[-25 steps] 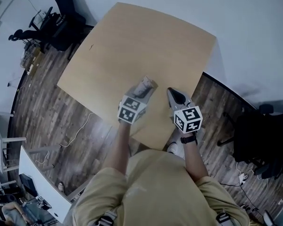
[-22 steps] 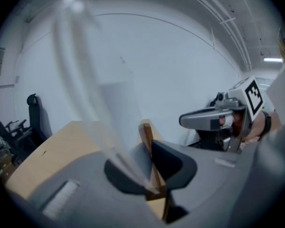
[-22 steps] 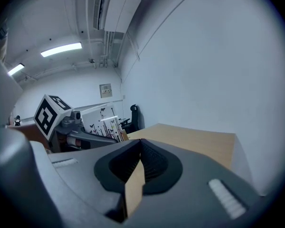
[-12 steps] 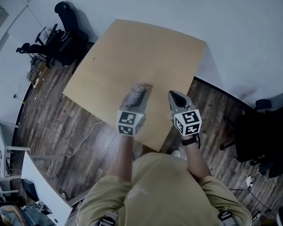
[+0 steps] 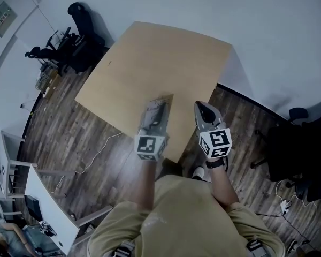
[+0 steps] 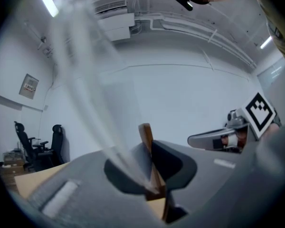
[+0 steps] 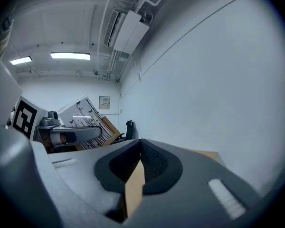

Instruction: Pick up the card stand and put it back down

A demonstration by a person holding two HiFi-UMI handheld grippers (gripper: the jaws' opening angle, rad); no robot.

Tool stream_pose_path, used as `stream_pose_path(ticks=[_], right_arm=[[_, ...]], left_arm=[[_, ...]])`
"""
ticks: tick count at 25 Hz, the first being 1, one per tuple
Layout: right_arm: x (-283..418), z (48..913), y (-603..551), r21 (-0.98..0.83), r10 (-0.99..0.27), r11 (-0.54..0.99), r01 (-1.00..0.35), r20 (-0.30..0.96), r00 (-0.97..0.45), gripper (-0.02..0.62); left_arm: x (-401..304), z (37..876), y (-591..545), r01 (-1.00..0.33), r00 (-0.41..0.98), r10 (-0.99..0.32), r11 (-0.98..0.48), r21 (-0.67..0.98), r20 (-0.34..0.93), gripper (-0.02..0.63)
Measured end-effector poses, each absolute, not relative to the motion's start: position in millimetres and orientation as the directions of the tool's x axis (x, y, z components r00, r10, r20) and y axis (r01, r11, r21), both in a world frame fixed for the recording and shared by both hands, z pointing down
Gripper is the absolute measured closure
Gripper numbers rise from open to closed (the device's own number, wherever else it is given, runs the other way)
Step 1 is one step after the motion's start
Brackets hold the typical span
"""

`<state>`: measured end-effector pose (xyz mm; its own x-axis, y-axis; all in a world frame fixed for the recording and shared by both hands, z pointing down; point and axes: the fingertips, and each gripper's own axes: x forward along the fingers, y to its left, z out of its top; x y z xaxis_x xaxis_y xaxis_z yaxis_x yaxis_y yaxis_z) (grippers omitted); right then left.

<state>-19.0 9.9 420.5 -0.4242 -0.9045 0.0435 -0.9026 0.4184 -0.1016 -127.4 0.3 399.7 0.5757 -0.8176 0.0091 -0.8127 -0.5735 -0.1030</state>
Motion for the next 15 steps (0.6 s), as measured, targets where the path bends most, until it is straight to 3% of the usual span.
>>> stream_pose_path(ticks=[6,15], right_arm=[[-15,416,34,-0.102,-0.923,0.378,-0.92,0.029,-0.383,0.591],[11,408,61,-0.085,-0.981,0.182,-0.98,0.054,-0.187,0.591]], left_arm=[[-120,395,23,-0.779,0.623,-0.782,-0.618,-0.108,-0.017,0.566],[-78,399,33,-0.624,0.781,-0.624,-0.781,-0.028,-0.014,0.565]])
